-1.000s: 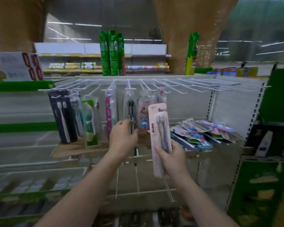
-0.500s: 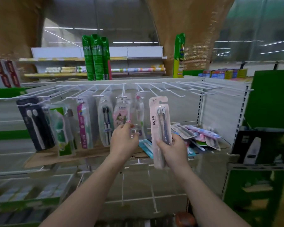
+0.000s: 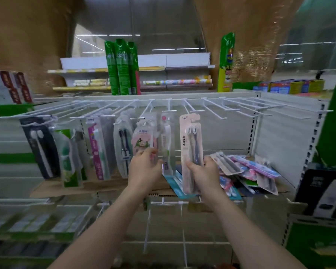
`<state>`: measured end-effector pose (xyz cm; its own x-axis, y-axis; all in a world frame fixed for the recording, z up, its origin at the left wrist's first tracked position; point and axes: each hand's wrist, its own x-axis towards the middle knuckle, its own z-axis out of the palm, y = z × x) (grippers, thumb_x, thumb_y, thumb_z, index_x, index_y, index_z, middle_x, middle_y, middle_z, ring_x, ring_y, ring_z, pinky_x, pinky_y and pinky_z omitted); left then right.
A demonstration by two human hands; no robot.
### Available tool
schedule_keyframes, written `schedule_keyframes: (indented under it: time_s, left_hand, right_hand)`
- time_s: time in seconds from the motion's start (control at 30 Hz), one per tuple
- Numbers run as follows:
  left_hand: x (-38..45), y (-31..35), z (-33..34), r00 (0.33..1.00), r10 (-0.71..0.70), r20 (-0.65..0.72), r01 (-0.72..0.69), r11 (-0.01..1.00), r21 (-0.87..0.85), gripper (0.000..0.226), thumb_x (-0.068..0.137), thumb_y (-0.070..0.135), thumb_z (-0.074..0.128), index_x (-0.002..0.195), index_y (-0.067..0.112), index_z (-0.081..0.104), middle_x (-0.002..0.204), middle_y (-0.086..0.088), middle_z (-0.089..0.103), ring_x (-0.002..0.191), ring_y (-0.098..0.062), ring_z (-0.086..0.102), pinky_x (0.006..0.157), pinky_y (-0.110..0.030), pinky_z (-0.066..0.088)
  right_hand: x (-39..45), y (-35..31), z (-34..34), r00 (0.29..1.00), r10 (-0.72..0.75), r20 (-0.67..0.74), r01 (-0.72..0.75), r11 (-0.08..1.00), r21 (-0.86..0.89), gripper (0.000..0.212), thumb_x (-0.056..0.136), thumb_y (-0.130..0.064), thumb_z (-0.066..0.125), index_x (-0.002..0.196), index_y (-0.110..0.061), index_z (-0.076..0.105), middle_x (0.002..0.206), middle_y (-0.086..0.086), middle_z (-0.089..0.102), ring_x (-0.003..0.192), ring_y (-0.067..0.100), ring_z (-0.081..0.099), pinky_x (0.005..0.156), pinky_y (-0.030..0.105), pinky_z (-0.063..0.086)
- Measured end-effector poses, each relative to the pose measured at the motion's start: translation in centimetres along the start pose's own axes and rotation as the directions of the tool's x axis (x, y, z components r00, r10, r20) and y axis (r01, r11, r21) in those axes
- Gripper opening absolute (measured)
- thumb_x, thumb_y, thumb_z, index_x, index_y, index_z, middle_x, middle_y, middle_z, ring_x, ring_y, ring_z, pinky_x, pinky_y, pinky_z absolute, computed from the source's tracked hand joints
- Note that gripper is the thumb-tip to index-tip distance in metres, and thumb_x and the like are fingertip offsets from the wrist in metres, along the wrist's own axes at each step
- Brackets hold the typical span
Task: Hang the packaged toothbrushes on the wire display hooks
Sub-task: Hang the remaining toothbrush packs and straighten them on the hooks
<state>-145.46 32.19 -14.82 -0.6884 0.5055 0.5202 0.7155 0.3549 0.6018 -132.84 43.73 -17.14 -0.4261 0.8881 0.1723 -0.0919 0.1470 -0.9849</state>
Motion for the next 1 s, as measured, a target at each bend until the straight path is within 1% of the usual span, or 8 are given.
schedule_keyframes:
  time_s: [0.07, 0.17, 0.23, 0.37, 0.53, 0.7, 0.9, 1.0]
  left_hand:
    - [0.2, -0.3, 0.6, 1.000, -0.006, 0.022, 0.006, 1.000, 0.000, 0.038, 0.093, 0.029, 0.067, 0.129, 0.020, 0.064, 0.122, -0.006, 0.065, 0.113, -0.025, 0.058, 0.093, -0.034, 0.045]
    - [0.4, -0.7, 1.6, 0.999, -0.016, 0.037, 0.015, 1.000, 0.016, 0.034, 0.094, 0.029, 0.067, 0.126, 0.020, 0.064, 0.118, -0.006, 0.063, 0.112, -0.028, 0.056, 0.093, -0.035, 0.045]
    - [0.5, -0.8, 2.2, 0.999, -0.017, 0.029, 0.016, 1.000, 0.017, 0.033, 0.094, 0.029, 0.067, 0.126, 0.020, 0.064, 0.117, -0.005, 0.063, 0.112, -0.026, 0.056, 0.094, -0.035, 0.046]
    - [0.6, -0.8, 3.1, 1.000, -0.015, -0.004, 0.015, 1.000, 0.007, 0.027, 0.094, 0.029, 0.066, 0.119, 0.022, 0.067, 0.111, 0.000, 0.066, 0.103, -0.022, 0.059, 0.091, -0.036, 0.050]
    - [0.1, -1.0, 3.8, 1.000, -0.021, -0.001, 0.021, 1.000, -0.016, 0.012, 0.094, 0.032, 0.063, 0.103, 0.026, 0.069, 0.096, 0.007, 0.069, 0.090, -0.018, 0.063, 0.083, -0.039, 0.055]
    - [-1.2, -1.2, 4.9, 0.998, -0.036, 0.047, 0.037, 0.999, -0.036, 0.010, 0.093, 0.034, 0.063, 0.100, 0.029, 0.070, 0.092, 0.009, 0.070, 0.088, -0.016, 0.065, 0.081, -0.037, 0.056]
    - [-2.7, -1.5, 6.0, 0.991, -0.059, 0.118, 0.058, 0.998, 0.009, 0.012, 0.094, 0.034, 0.063, 0.096, 0.025, 0.071, 0.091, 0.006, 0.072, 0.090, -0.018, 0.064, 0.076, -0.032, 0.050]
    - [-3.3, -1.3, 6.9, 0.989, -0.056, 0.138, 0.054, 0.998, 0.019, 0.014, 0.093, 0.033, 0.064, 0.099, 0.023, 0.072, 0.097, 0.002, 0.074, 0.094, -0.022, 0.066, 0.079, -0.033, 0.051]
  right_hand:
    - [1.2, 0.2, 0.1, 0.999, 0.032, 0.011, -0.032, 0.999, -0.003, 0.013, 0.091, -0.023, 0.070, 0.099, -0.019, 0.061, 0.099, 0.005, 0.066, 0.089, 0.022, 0.065, 0.074, 0.039, 0.056]
    - [3.1, 0.6, 0.5, 0.993, 0.113, 0.016, -0.113, 0.993, 0.020, 0.016, 0.087, -0.029, 0.073, 0.098, -0.023, 0.062, 0.099, 0.003, 0.068, 0.092, 0.025, 0.066, 0.082, 0.051, 0.058]
    - [4.3, 0.5, 0.9, 0.990, 0.141, -0.006, -0.141, 0.990, 0.013, 0.021, 0.084, -0.033, 0.076, 0.097, -0.022, 0.063, 0.098, 0.005, 0.070, 0.092, 0.028, 0.067, 0.083, 0.054, 0.058]
    - [6.0, 0.8, 0.8, 0.992, 0.123, -0.043, -0.127, 0.986, -0.112, 0.023, 0.088, -0.036, 0.073, 0.099, -0.022, 0.059, 0.098, 0.002, 0.067, 0.093, 0.026, 0.064, 0.081, 0.043, 0.058]
    - [5.9, 2.3, -0.3, 0.993, 0.091, -0.072, -0.106, 0.967, -0.231, 0.024, 0.085, -0.034, 0.076, 0.101, -0.019, 0.065, 0.092, 0.000, 0.070, 0.083, 0.020, 0.066, 0.062, 0.028, 0.048]
    - [4.8, 3.7, -1.7, 0.988, 0.090, -0.129, -0.116, 0.971, -0.209, 0.018, 0.084, -0.026, 0.077, 0.087, -0.024, 0.060, 0.090, 0.003, 0.068, 0.087, 0.026, 0.066, 0.082, 0.041, 0.055]
    - [3.1, 4.1, -4.0, 0.984, 0.030, -0.177, -0.082, 0.951, -0.299, 0.014, 0.085, -0.025, 0.075, 0.078, -0.017, 0.066, 0.078, 0.003, 0.069, 0.083, 0.027, 0.066, 0.078, 0.040, 0.052]
    - [2.3, 3.9, -5.2, 0.983, -0.026, -0.181, -0.043, 0.930, -0.366, 0.010, 0.088, -0.026, 0.075, 0.086, -0.017, 0.068, 0.082, -0.003, 0.068, 0.084, 0.021, 0.064, 0.076, 0.033, 0.049]
